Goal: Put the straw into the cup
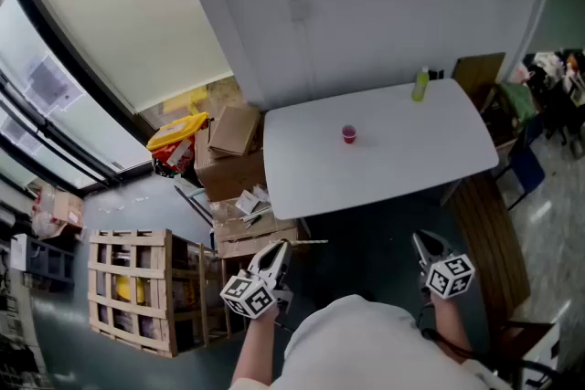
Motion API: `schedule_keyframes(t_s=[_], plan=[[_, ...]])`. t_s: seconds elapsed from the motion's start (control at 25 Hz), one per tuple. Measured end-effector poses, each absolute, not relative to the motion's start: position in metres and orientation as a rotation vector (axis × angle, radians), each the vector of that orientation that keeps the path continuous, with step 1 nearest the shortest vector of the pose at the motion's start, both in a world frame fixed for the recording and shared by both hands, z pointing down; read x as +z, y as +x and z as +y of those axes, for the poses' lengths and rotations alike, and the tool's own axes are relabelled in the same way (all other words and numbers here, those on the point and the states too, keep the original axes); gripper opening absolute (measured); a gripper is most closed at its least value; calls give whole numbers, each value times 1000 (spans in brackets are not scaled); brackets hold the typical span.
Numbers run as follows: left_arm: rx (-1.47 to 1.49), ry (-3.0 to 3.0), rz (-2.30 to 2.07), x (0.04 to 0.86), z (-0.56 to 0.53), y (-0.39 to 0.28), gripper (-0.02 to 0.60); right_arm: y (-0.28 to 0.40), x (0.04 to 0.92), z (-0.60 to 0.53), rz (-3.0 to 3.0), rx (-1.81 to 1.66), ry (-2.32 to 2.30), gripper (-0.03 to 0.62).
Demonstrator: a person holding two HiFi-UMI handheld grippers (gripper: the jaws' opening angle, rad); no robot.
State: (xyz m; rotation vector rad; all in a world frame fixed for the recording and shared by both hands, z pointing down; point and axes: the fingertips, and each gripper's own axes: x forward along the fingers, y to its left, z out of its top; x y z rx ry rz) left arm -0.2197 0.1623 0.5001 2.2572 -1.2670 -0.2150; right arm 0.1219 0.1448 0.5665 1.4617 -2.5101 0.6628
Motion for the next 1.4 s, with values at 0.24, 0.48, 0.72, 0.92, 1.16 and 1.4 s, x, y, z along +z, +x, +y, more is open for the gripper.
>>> schedule_keyframes(t_s=[0.24, 0.48, 0.72, 0.92, 1.16, 1.4], plan=[[-229, 2264, -1258, 507, 163, -217, 23, 123, 568, 148, -2507, 660, 1455, 43], [-215, 2258, -1256, 505, 166, -216, 23, 122, 566, 149, -2510, 656, 1453, 43], [-210, 2258, -1262, 506, 168, -216, 23, 125, 568, 152, -2515, 706, 1453, 43], [-201, 2251, -1284, 504, 170, -212, 23, 141, 572, 159, -2501, 723, 1465, 43], [-191, 2248, -1312, 507, 170, -198, 23, 165, 579, 171, -2482, 733, 1452, 43], [-176, 2245, -1331, 508, 175, -173, 23, 191, 593, 177, -2475, 751, 1426, 43]])
